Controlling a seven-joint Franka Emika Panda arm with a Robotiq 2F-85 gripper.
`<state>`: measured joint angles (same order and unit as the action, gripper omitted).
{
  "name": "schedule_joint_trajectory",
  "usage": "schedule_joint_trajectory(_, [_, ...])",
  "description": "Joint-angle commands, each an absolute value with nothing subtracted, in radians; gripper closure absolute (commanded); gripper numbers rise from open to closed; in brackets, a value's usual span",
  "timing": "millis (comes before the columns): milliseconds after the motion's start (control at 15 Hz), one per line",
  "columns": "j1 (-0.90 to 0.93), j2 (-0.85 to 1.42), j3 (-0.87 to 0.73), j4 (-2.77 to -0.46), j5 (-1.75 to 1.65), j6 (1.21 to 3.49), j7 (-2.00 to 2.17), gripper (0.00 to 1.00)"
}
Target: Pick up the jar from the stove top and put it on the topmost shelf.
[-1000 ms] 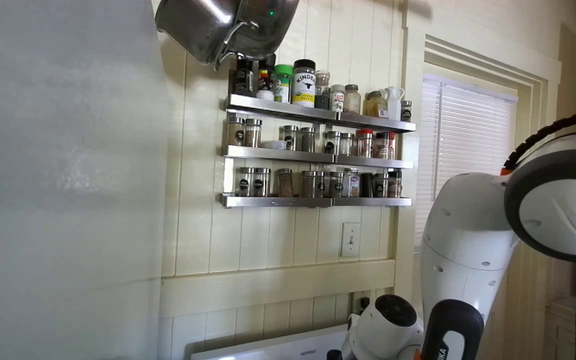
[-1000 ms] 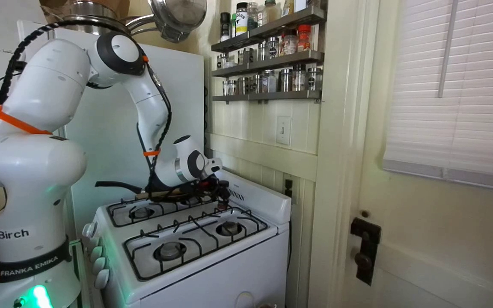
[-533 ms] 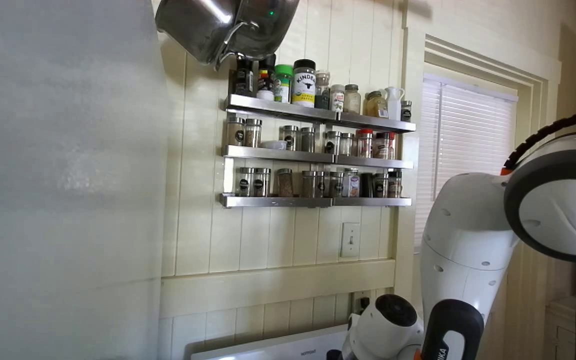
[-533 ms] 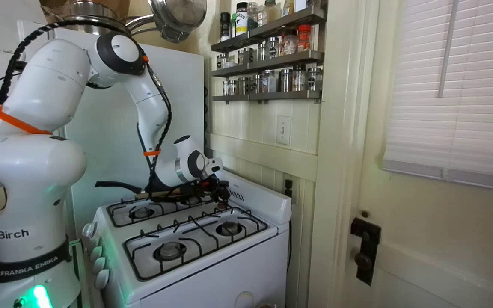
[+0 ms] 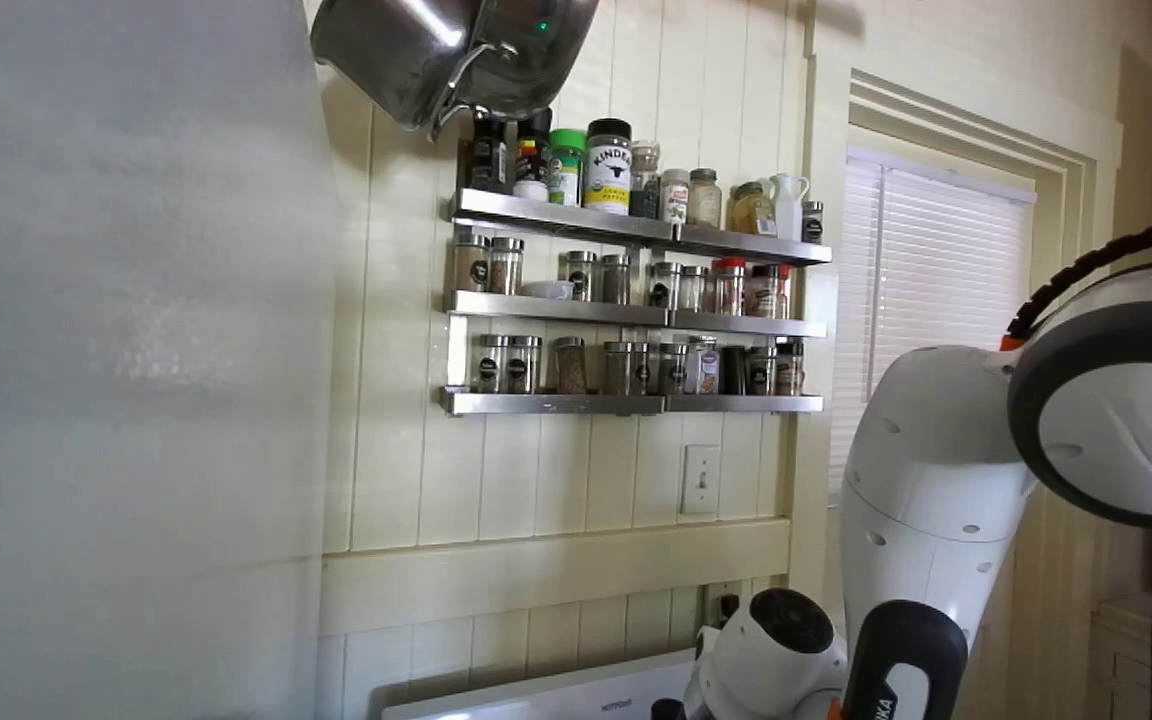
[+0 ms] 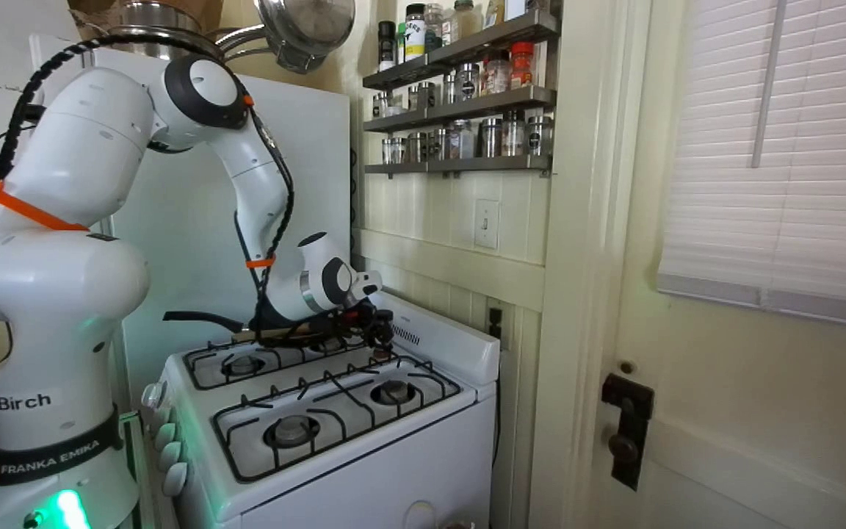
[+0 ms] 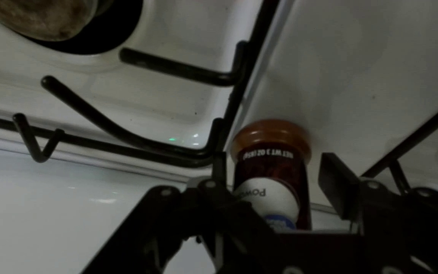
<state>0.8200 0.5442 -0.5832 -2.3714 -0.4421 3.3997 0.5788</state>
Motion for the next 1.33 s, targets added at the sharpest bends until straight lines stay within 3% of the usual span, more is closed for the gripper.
schedule_joint_trajectory(0, [0.853, 0.571, -0.617, -2.370, -0.424, 3.420, 0.579, 0.35])
schedule_joint_trajectory(400, [0.870, 0.583, -0.634, -2.362, -0.425, 3.418, 0.579, 0.37])
schedule_joint_trajectory(467, [0.872, 0.585, -0.635, -2.361, -0.425, 3.418, 0.580, 0.41])
schedule_joint_trajectory(533, [0.873, 0.586, -0.636, -2.360, -0.425, 3.418, 0.579, 0.46])
schedule_joint_trajectory(667, [0.872, 0.588, -0.639, -2.359, -0.430, 3.418, 0.576, 0.74])
schedule_joint_trajectory(733, [0.876, 0.589, -0.644, -2.358, -0.430, 3.420, 0.574, 0.80])
schedule_joint_trajectory(1000, [0.894, 0.570, -0.670, -2.363, -0.432, 3.421, 0.559, 0.83])
schedule_joint_trajectory(1267, [0.838, 0.393, -0.620, -2.451, -0.475, 3.422, 0.573, 0.83])
